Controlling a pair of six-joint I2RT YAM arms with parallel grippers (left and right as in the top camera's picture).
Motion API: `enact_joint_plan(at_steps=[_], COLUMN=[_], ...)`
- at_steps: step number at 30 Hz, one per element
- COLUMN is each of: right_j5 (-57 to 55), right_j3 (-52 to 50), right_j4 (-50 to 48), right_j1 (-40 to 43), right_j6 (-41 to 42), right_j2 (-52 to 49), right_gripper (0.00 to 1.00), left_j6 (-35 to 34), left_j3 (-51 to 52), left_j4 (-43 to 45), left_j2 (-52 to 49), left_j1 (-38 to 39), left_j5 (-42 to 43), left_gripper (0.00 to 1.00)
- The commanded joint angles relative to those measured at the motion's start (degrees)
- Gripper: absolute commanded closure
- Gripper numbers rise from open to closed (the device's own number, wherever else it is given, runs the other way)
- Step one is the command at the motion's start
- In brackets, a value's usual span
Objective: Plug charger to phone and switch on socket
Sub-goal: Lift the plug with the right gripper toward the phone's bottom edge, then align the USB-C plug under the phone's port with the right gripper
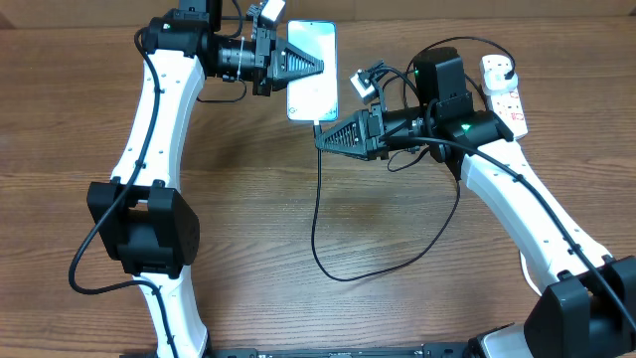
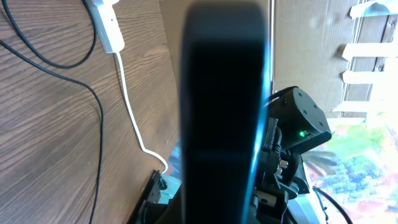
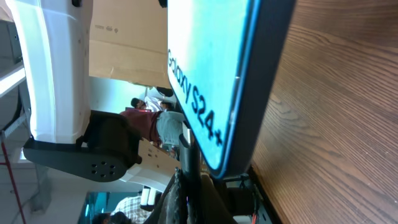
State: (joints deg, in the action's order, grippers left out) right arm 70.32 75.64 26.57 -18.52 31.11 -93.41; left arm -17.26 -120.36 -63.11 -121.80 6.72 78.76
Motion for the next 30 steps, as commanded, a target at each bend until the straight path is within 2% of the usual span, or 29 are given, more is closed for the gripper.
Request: enact_joint_plan(at_steps=[1, 8, 30], right_j5=[-1.64, -4.57, -2.05], right_j3=[0.61, 0.59, 0.59], right_j4=[-0.07, -0.39, -2.49], right_j1=[-0.46, -2.10, -1.99], right_j6=[0.68, 2.14, 3.43], right_j2=[1.46, 1.46, 1.46], right_gripper=[0.96, 0.96, 0.96], left_j6=[-1.22, -2.10, -2.08], left_j3=[-0.26, -0.26, -0.26], left_j4=[0.00, -0.02, 2.64], left_j2=[0.20, 0.20, 0.20], left_j1=[0.15, 0.15, 0.02], left_j5=[2.05, 2.08, 1.60], left_gripper=[0.96, 0.96, 0.96])
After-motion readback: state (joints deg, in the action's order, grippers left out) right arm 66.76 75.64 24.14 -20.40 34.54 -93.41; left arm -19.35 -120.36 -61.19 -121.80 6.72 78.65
